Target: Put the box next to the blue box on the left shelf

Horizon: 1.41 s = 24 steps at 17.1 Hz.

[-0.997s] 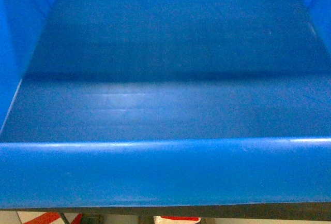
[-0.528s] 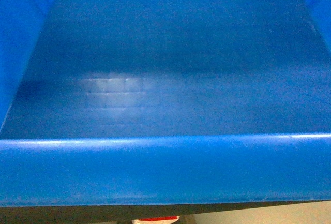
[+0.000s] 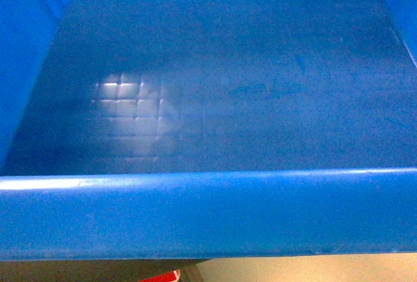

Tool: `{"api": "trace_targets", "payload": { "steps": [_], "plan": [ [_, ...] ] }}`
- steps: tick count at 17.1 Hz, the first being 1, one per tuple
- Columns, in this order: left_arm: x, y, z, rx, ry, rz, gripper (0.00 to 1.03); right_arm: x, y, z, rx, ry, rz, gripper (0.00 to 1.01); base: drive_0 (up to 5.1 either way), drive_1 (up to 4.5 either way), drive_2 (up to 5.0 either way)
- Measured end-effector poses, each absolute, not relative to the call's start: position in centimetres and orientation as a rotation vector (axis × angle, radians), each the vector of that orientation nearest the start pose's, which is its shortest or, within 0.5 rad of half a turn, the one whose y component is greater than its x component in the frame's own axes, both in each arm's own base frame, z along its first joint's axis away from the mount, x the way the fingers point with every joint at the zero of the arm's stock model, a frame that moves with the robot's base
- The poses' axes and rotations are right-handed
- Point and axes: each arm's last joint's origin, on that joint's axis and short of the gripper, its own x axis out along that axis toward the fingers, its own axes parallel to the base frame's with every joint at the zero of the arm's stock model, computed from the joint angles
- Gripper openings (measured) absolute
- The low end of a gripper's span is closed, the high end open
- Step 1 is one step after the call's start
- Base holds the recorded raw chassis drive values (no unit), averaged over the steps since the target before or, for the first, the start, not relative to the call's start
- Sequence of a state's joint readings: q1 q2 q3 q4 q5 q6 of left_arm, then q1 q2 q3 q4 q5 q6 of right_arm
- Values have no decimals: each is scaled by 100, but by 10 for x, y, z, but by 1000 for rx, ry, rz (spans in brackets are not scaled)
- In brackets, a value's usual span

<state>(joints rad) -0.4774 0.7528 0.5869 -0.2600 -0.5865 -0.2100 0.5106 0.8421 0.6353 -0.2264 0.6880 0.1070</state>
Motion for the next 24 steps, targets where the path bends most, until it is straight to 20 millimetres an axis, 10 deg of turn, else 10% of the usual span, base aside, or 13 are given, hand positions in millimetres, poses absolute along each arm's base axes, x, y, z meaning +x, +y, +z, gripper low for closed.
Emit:
{"api": "trace_targets", "payload": {
  "steps": [24],
  "plan": [
    [152,-60,265,9,354,145,11,164,71,271,-140,348,-194,16,-167,-167,-167]
  ]
}}
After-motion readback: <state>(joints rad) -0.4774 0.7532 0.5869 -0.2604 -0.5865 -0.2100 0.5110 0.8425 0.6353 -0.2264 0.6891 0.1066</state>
